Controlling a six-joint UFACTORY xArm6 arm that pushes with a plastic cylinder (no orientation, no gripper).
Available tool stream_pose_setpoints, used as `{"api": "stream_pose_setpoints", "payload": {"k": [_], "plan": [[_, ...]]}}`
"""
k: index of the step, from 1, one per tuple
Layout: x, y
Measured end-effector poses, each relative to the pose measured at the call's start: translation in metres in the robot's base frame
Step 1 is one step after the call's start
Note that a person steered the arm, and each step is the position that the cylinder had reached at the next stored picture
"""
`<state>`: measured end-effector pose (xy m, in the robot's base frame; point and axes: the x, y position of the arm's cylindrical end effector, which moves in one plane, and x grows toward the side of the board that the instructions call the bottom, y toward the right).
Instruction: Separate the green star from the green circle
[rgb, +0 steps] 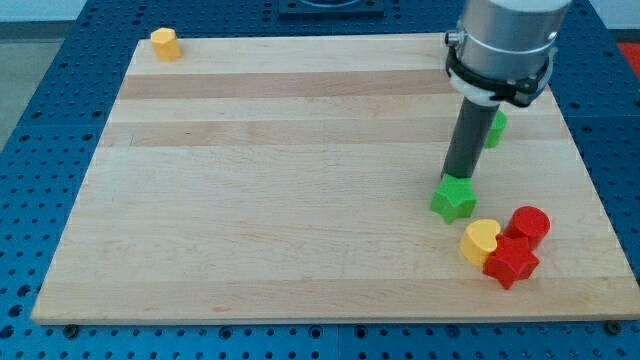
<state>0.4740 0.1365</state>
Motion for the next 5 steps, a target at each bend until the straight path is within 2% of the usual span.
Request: {"api": "stream_pose_setpoints", "payload": {"k": [1,2,4,5], "plan": [[0.008,-0.002],[-0.006,-0.004],[-0.112,-0.018],[-0.14,0.032]]}}
